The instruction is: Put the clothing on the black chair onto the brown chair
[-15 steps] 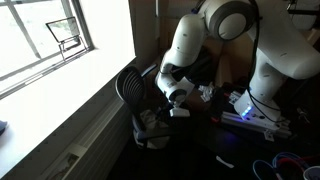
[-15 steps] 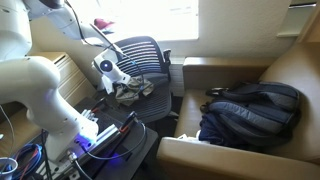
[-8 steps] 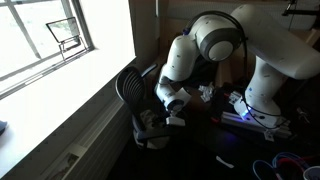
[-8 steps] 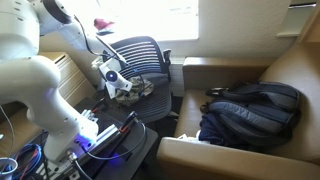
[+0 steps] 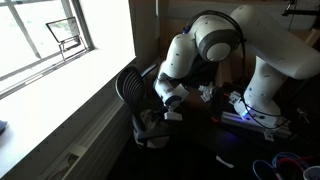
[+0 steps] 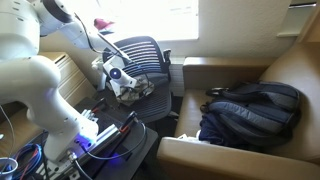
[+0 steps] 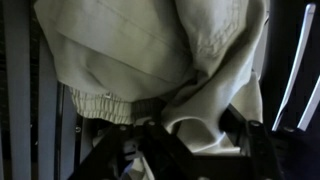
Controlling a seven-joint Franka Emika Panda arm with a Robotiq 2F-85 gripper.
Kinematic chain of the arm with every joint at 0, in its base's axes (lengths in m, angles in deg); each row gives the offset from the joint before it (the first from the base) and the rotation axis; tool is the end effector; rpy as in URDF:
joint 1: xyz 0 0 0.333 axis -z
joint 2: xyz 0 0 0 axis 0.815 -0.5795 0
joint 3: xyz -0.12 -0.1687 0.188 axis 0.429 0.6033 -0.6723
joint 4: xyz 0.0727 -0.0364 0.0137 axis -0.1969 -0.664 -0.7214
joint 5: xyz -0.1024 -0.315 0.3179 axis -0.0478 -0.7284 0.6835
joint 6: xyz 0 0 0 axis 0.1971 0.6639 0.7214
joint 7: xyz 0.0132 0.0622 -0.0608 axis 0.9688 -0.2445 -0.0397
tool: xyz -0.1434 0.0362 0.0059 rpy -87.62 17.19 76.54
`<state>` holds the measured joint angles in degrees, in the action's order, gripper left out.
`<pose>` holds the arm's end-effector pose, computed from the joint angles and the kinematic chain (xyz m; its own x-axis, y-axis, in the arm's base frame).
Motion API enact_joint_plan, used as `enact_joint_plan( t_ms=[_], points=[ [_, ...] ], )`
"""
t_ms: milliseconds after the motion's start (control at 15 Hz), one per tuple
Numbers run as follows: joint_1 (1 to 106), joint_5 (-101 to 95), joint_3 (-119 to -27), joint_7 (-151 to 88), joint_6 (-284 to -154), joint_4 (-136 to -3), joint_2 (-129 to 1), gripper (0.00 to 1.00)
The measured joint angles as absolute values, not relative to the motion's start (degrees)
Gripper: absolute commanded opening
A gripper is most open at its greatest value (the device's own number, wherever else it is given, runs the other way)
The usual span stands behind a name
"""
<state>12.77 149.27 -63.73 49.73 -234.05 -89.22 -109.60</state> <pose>0.4193 0.1605 -0.2037 0.8135 -0.5708 0.1109 -0.4427 -0.7316 -0.5185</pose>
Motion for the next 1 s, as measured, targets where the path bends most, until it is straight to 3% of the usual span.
enact_joint_plan(
  t_ms=[267, 333, 667, 1000],
  points=[
    [12.81, 149.27, -62.17, 49.83, -233.72, -88.44, -109.61, 0.04],
    [13.15, 149.28, -62.54, 49.06, -233.74, -88.45, -109.62, 0.01],
    [15.87, 141.44, -66.44, 38.77, -236.40, -88.59, -109.36, 0.00],
    [10.79, 138.57, -58.62, 43.04, -247.75, -90.65, -100.41, 0.00]
  ],
)
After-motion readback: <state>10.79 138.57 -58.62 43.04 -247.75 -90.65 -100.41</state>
